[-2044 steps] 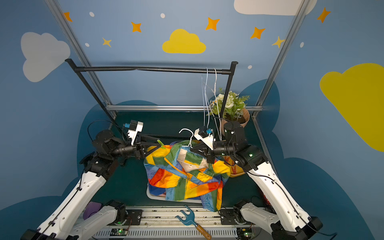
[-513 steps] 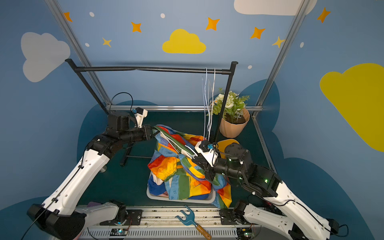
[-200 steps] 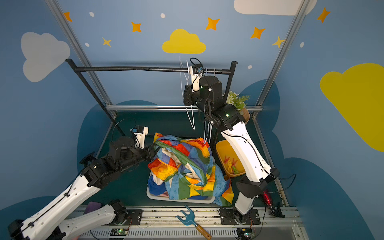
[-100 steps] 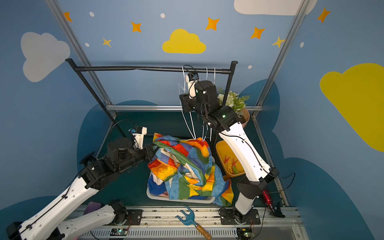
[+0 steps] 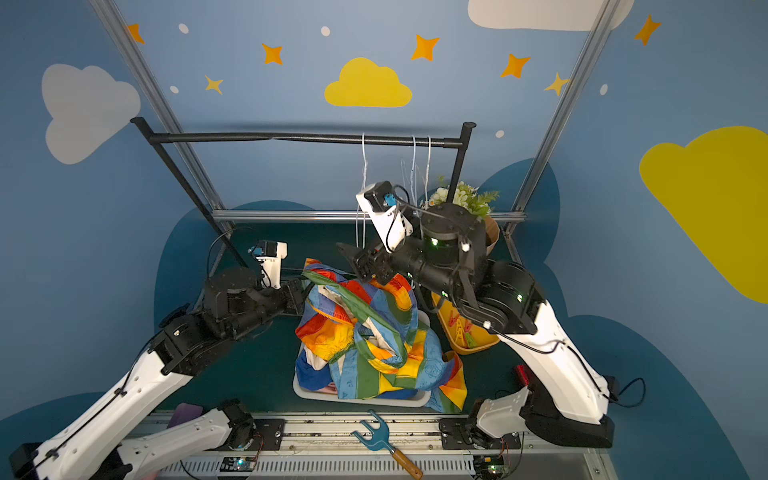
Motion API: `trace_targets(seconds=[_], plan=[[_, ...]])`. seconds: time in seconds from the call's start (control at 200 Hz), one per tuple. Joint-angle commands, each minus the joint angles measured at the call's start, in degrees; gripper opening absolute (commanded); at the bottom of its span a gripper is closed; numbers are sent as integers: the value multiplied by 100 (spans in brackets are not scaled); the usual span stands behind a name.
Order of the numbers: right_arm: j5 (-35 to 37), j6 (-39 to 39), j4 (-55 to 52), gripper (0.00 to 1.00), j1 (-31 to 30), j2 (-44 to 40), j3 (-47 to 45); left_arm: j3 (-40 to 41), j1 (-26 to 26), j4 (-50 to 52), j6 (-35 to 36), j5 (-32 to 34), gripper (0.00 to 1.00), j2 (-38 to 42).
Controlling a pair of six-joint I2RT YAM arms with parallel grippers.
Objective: Remove the clothespins securing jackets to the hanger
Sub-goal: Place the hanger on the clothesline, then place the jacket in the basket.
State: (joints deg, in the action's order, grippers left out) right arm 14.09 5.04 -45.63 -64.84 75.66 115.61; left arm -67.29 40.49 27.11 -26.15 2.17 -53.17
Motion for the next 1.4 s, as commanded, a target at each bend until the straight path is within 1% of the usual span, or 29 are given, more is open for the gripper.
trace_targets(seconds=[0.0, 0.115, 0.2, 0.275, 0.34, 0.446, 0.501, 0.616, 0.706, 0.896, 1.041, 1.076, 1.096, 1.166, 1.261, 1.277, 1.312, 1.367, 1.392], plan=[[736, 350, -445, 92, -615, -500, -949, -230, -57, 29, 76, 221, 4, 16], [1291, -41, -447, 90, -1271, -1264, -2312, -143, -68, 22, -27, 216, 4, -7], [1710, -359, -449, 89, -1843, -1644, -2986, -99, -78, 20, -98, 252, 4, 34], [2035, -623, -658, 85, -2297, -1709, -3207, -130, -67, -16, -135, 227, 4, 78], [2380, -867, -1022, 84, -2657, -1599, -3211, -320, -45, 124, -119, 213, 4, 37], [2793, -1591, -1595, 83, -2966, -1457, -3364, -580, 80, 307, -21, 297, 4, -47], [2765, -2013, -1749, 82, -2991, -1549, -3565, -601, 155, 295, -13, 353, 4, -40], [2798, -2779, -1868, 82, -2955, -2074, -4420, -610, 310, 270, 27, 470, 4, 3], [2424, -3065, -1748, 82, -2645, -2474, -5071, -625, 504, 242, 51, 650, 4, 28], [1475, -3034, -1172, 82, -1959, -2827, -5940, -735, 1112, 233, 159, 1150, 4, -15], [645, -2952, -486, 79, -1883, -2669, -6329, -925, 1478, 251, 323, 1575, 4, -102], [534, -2987, -394, 76, -1873, -2608, -6393, -960, 1533, 251, 337, 1610, 4, -115], [548, -3046, -371, 71, -1874, -2586, -6428, -970, 1560, 246, 340, 1633, 4, -123], [701, -3131, -250, 44, -1837, -2559, -6584, -966, 1656, 169, 371, 1709, 4, -113], [502, -3013, 77, 20, -1660, -2657, -6649, -945, 1766, 127, 399, 1760, 4, -70], [503, -2978, 118, 17, -1635, -2692, -6634, -944, 1787, 137, 400, 1768, 4, -58], [495, -2896, 214, 14, -1600, -2745, -6534, -917, 1827, 136, 420, 1816, 4, -37], [420, -2758, 320, 1, -1576, -2784, -6237, -877, 1896, 136, 426, 1888, 4, -5], [354, -2669, 367, 0, -1572, -2778, -6084, -843, 1924, 124, 423, 1914, 4, 24]])
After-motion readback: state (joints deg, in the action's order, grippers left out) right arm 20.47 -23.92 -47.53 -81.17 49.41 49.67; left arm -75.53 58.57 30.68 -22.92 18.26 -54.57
